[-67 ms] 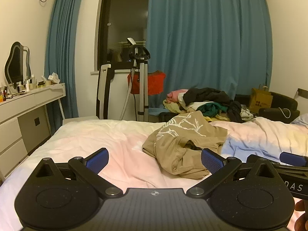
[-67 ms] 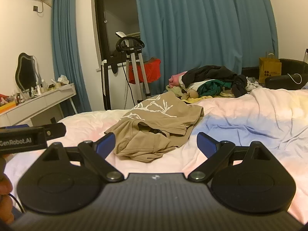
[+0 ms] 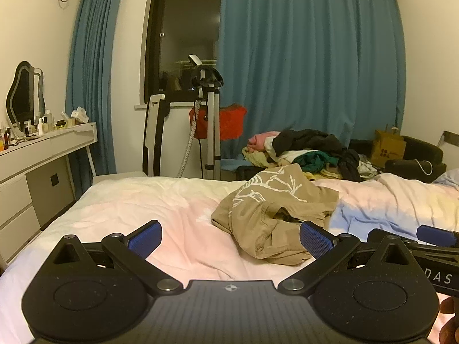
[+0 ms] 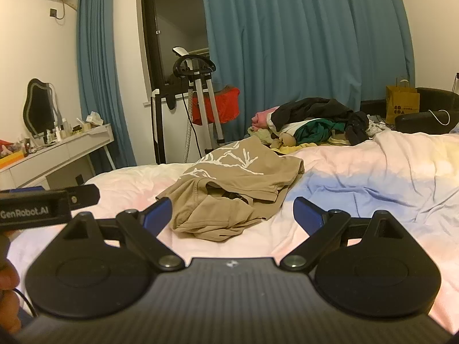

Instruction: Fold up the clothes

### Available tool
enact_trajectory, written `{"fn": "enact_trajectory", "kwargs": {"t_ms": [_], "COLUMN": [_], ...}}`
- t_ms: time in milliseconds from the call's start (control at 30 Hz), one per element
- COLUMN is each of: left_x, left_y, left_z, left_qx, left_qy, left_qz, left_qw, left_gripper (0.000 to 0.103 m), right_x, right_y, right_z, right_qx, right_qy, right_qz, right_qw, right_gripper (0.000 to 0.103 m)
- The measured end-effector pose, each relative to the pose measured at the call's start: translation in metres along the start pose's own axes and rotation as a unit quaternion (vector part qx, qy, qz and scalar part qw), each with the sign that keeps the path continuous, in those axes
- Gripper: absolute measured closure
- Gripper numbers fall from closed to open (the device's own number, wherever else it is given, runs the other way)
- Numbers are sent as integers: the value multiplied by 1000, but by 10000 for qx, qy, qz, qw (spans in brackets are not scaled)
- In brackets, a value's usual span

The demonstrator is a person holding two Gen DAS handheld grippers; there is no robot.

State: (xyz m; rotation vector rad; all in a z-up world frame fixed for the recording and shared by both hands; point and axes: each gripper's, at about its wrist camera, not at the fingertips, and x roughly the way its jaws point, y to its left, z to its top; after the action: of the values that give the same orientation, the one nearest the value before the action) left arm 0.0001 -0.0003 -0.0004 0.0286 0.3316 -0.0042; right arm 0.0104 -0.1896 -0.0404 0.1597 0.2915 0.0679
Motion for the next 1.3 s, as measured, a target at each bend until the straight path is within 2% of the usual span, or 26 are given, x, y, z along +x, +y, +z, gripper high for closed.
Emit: {"fn": "enact_trajectory", "kwargs": {"t_ms": [333, 467, 833, 1033, 1200, 1300], "left_x": [-2, -1, 7, 12, 25, 49], "left_y": [-2, 1, 1, 8, 8, 4], "left_z": [0, -1, -4, -5, -12, -18], "left_qx": [93, 47, 31, -171, -240, -316], "left_qy": [-30, -29, 46, 236, 489, 973], "left_qz": [-14, 18, 14, -36, -401, -788], "left_qw": [10000, 10000, 10000, 9996, 9977, 9916], "left_gripper": [0, 0, 0, 0, 0, 0], "right_x": [-2, -8, -7, -9, -11, -10], "right_y": [-7, -5, -8, -6, -8, -14], "right_z": [4, 3, 3, 4, 7, 9], "right_qx": [26, 51, 124, 129, 250, 393], "right_qy": [-33, -180, -120, -122, -176, -173], "right_qz": [-55, -117, -180, -225, -356, -492], "right_qw": [10000, 9998, 9997, 9996, 9989, 9979], "right_gripper": [10, 10, 10, 10, 10, 10]}}
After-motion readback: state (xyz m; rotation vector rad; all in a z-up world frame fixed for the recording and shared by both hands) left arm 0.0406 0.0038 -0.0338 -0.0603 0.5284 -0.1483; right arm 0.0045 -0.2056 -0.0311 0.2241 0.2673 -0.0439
